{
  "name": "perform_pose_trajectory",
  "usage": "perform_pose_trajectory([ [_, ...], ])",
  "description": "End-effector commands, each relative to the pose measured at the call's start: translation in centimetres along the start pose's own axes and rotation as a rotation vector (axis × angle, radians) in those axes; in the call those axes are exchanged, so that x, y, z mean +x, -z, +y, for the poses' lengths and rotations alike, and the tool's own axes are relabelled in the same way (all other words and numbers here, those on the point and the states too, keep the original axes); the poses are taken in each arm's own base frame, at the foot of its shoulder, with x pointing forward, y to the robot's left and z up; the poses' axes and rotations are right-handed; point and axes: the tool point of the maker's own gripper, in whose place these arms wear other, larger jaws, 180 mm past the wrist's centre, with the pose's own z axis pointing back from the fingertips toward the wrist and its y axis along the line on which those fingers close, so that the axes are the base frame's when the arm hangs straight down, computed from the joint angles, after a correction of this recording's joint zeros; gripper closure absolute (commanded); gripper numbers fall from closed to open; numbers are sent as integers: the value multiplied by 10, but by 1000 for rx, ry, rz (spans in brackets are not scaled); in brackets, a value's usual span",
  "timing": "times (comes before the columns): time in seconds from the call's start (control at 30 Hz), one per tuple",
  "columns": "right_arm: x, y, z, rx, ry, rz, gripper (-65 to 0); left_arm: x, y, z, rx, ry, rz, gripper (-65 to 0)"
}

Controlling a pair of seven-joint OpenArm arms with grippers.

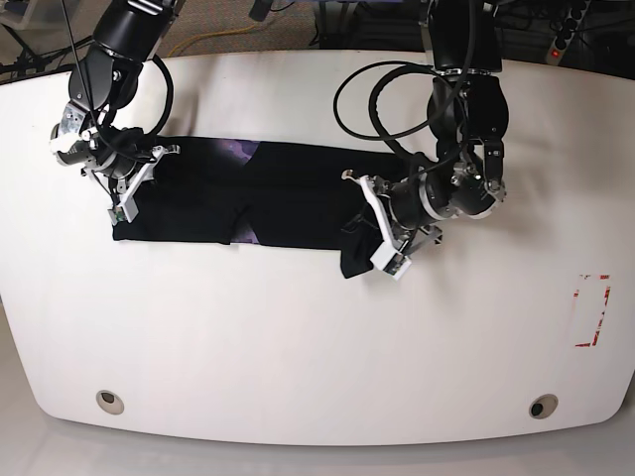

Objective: Fold the T-shirt properly
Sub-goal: 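Move the left gripper inward along the strip toward the right gripper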

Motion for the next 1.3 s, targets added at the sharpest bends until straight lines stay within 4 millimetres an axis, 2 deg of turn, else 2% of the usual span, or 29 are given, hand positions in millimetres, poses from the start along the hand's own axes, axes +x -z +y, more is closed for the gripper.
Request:
perform_pose_trajectory([
  [0.0, 7, -5, -6, -19, -12, -12, -122, 17, 2, -7, -14, 26, -45, -86],
  [0.2, 8, -5, -6, -19, -12, -13, -122, 20, 11, -25, -52, 45, -41, -307],
  [0.3, 8, -5, -6, -19, -12, -13, -122, 22, 16, -37, -72, 55, -33, -382],
  [0.53, 14, -5, 2, 24, 4, -52, -122, 43, 27, -81, -147, 149, -34, -418],
  [0.63, 14, -5, 2, 28, 6, -53, -122, 58, 16, -81, -127, 183, -81, -419],
  [0.8, 14, -5, 2, 28, 6, -53, -122, 63, -3, -54, -49, 214, -102, -417],
  [0.97, 17, -7, 2, 25, 0, -61, -122, 47, -21, -11, 50, 228, -54, -415],
  [1.0, 22, -12, 1, 14, -11, -78, -128, 32, -23, 0, 69, 216, -16, -415],
  [1.1, 32, -23, 0, -15, -40, -98, -135, 10, -26, 19, 99, 191, 40, -415],
  [1.2, 46, -37, 1, -32, -68, -127, -212, -12, -24, 32, 106, 143, 67, -415],
  [1.27, 56, -50, -3, -31, -40, -195, -319, -26, -22, 39, 106, 87, 57, -415],
])
